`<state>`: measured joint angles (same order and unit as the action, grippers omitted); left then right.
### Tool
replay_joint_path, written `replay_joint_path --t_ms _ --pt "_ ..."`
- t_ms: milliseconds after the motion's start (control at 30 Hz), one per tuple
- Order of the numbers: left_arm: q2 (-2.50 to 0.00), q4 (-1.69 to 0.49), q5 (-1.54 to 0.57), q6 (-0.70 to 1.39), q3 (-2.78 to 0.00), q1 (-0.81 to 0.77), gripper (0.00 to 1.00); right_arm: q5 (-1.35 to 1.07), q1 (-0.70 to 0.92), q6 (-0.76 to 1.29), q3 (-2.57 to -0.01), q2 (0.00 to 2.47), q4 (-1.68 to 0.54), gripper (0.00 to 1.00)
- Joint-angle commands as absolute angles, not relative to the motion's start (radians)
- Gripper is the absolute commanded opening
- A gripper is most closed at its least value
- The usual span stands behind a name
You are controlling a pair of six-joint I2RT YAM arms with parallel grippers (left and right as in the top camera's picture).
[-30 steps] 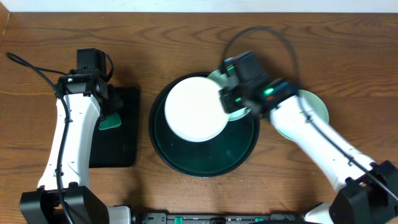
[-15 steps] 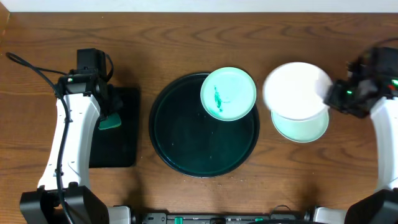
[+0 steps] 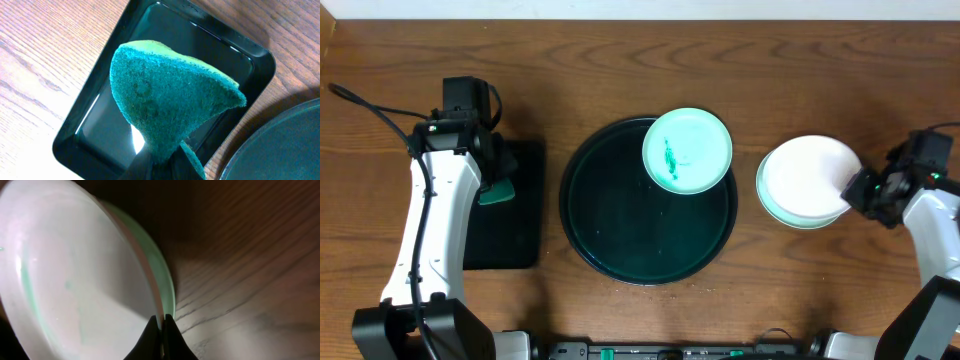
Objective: Clean dirty plates on tray and stack at the side
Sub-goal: 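Move right gripper to the remaining plate's rim and grip it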
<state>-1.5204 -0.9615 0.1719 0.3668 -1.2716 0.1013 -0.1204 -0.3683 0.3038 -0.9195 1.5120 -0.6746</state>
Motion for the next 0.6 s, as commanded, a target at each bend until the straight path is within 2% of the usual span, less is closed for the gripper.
replay_joint_path --t_ms 0,67,300,433,567 --pt "-1.521 -0.960 0.192 0.379 -1.280 0.101 0.08 -0.135 -0.352 0.317 -0.892 1.509 -0.662 0.08" --pt "-1.521 -0.960 0.192 0.379 -1.280 0.101 0.07 -0.140 -0.352 0.317 -0.893 1.509 -0.665 0.20" --pt "-1.521 -0.963 0.192 0.379 -1.280 0.101 0.07 -0.321 -0.317 0.268 -0.947 1.508 -0.691 0.31" --pt "-1.521 -0.963 0.192 0.379 -1.280 0.101 0.07 -0.311 -0.179 0.206 -1.081 1.510 -0.762 0.40" --pt "-1.521 -0.963 0.192 0.379 -1.280 0.101 0.07 -0.281 -0.031 0.204 -1.211 1.542 -0.768 0.42"
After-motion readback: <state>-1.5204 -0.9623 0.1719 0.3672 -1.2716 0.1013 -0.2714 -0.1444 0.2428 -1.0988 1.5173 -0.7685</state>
